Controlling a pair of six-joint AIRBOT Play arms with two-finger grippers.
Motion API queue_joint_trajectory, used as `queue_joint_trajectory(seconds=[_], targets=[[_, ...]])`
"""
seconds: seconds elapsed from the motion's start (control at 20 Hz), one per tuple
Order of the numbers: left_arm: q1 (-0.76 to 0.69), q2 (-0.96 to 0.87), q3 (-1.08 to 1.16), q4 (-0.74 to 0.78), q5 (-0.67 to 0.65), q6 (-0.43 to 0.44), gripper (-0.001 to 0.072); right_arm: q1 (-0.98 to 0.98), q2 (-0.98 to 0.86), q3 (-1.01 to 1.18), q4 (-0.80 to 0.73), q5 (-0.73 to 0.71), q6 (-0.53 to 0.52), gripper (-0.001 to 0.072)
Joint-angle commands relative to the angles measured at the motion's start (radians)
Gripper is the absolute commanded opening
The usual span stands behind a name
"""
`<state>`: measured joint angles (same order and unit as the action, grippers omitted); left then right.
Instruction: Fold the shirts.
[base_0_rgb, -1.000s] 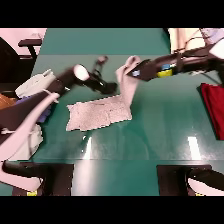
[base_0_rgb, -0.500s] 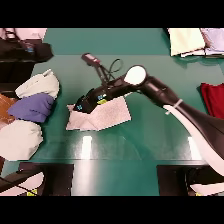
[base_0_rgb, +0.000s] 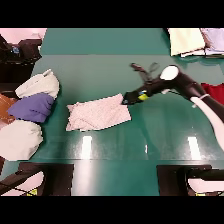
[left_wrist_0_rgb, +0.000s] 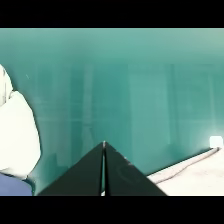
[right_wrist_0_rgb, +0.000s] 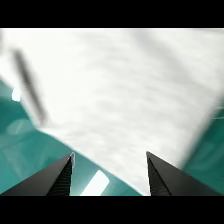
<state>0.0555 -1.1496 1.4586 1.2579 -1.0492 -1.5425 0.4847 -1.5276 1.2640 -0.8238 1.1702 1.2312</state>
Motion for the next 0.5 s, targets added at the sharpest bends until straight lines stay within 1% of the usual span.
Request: queue_joint_trajectory(seconds=[0.0,0.1,0.2,0.45], targets=[[0.002,0.002,0.001,-0.017,0.011,0.007,0.0021,-0.19,0.009,-0.151,0.029,-0.023,0.027,0.0513],[0.002,0.002,0.001,-0.017,0.021,0.007,0.0021,-0.205,-0.051,-0.154,0.093,-0.023,0.024,0.0513],[0.002,0.002,0.001,-0.017,0.024,0.007,0.0021,-0.172,-0.122,-0.128,0.141,-0.023,0.021,0.0513],[0.002,0.002,0.001,-0.025,0.023,0.006,0.0021,-0.003,-0.28,0.056,0.164,-0.004,0.02,0.0513]])
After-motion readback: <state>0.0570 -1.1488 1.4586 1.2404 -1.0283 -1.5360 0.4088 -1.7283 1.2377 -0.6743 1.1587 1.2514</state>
